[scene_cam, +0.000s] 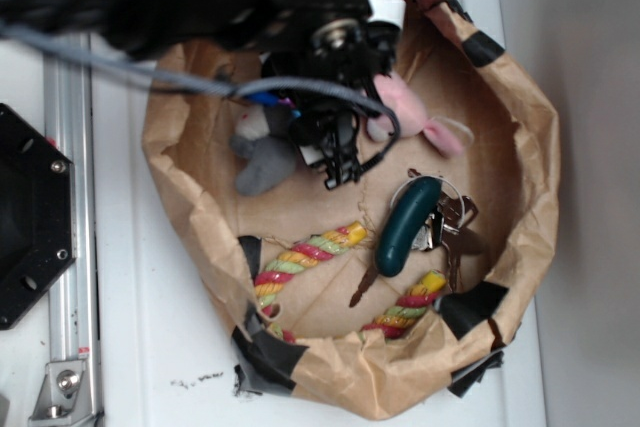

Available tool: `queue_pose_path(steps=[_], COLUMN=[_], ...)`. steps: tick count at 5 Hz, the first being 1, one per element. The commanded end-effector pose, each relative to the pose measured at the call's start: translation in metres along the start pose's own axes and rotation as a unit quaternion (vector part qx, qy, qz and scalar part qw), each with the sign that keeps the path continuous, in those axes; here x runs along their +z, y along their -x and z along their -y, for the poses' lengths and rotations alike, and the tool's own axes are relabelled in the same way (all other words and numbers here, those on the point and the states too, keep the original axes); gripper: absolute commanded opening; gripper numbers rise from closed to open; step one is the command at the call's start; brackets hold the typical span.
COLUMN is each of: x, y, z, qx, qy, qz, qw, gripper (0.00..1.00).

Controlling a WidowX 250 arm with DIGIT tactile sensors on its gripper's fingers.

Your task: Grab the gray animal.

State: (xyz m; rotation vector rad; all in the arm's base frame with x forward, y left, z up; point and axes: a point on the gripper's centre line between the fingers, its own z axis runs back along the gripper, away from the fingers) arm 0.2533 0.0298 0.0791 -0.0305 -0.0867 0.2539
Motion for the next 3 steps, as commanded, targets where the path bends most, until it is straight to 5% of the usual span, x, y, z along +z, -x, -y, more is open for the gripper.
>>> queue_pose_path(steps=[1, 2, 3], x=[0.106, 0.14, 0.132], y=[-0.023, -0.017, -0.019], z=[0.034, 0.05, 0.053], qx=[-0.065, -0.083, -0.082], qy=[0.049, 0.032, 0.013], qz=[0.073, 0.135, 0.14], qw=[0.994, 0.987, 0.987], gripper=[0.0, 0.0, 0.0])
